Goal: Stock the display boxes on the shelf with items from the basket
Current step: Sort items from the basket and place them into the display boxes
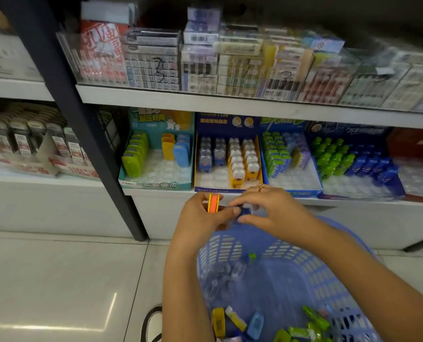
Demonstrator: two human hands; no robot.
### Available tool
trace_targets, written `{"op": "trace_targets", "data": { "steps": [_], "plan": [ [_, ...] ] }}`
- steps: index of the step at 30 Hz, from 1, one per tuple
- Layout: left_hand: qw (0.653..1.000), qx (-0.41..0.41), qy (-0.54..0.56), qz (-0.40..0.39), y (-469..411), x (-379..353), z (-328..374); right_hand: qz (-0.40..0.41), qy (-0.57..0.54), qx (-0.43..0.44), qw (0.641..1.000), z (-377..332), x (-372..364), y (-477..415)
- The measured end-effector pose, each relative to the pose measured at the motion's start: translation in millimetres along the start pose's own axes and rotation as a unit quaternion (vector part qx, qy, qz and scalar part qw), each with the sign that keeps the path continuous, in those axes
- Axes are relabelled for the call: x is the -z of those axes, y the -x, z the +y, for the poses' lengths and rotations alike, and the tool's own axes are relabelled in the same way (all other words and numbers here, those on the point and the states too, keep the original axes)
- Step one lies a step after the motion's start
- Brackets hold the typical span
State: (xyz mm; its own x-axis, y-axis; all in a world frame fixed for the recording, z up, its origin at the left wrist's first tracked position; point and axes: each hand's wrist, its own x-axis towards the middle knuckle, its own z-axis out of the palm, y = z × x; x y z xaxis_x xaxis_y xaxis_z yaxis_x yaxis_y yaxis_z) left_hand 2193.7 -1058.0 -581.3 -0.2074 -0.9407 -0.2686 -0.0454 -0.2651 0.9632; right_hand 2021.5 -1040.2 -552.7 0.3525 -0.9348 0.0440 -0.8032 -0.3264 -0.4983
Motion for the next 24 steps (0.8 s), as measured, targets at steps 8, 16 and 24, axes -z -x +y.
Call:
{"op": "trace_targets", "data": {
  "steps": [8, 16, 24],
  "plan": [
    [0.995, -0.03, 0.093, 0.037, -2, -5, 6, -0.088, -0.042, -0.017, 0.995, 3, 8, -15],
    [0.977, 0.024, 0.16, 0.14, -9, 15, -1, 0.137, -0.048, -0.026, 0.989, 6, 16, -69],
    [0.961, 0.07, 0.244, 0.111, -20, 18, -8, 0.081, 0.056, -0.077, 0.992, 26, 7, -121]
  ]
}}
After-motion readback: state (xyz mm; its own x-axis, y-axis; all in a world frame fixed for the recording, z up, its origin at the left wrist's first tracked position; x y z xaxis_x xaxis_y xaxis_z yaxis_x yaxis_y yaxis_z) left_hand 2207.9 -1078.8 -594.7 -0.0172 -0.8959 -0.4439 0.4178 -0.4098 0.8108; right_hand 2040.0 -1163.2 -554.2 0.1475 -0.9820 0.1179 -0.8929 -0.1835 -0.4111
